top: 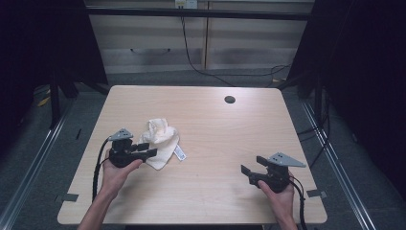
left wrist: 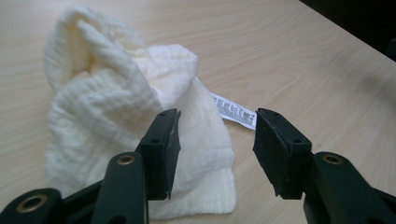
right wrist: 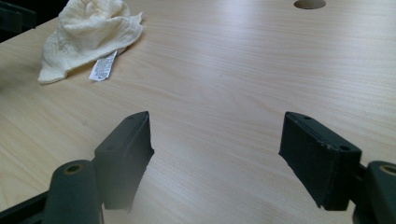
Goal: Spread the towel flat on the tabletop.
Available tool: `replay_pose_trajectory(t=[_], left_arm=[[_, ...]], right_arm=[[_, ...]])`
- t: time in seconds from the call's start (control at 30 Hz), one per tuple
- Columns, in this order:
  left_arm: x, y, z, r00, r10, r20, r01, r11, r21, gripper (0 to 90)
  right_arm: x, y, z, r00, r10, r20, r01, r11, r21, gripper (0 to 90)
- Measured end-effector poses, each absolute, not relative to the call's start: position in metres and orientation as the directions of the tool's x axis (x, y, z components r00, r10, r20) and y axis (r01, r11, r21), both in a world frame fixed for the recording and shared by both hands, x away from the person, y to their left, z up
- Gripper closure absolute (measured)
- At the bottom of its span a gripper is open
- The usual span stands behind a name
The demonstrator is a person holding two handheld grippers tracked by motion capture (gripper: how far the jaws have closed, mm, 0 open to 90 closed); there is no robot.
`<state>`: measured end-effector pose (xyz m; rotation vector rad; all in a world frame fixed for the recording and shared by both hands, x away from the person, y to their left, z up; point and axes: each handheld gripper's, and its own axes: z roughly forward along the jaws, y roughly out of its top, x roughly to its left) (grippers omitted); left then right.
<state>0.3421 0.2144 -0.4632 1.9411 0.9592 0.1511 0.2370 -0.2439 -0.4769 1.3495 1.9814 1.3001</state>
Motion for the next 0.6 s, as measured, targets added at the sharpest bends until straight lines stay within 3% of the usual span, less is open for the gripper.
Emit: replay_pose_trajectory(t=[0.17,0.6], left_arm=[[0.345,0.203,-0.477,0.713,0.653,-0.257,0.572,-0.328,0.752,60.7],[0.354,0.186,-0.497,0.721,0.655,-0.228,0.589,-0.405,0.699,58.1]], right_arm=[[0.237,-0.243,-0.477,-0.442,0.882,0.162,0.499,0.092,0.862,23.9],[0.236,-0.243,-0.477,-0.444,0.880,0.168,0.505,0.091,0.858,23.7]])
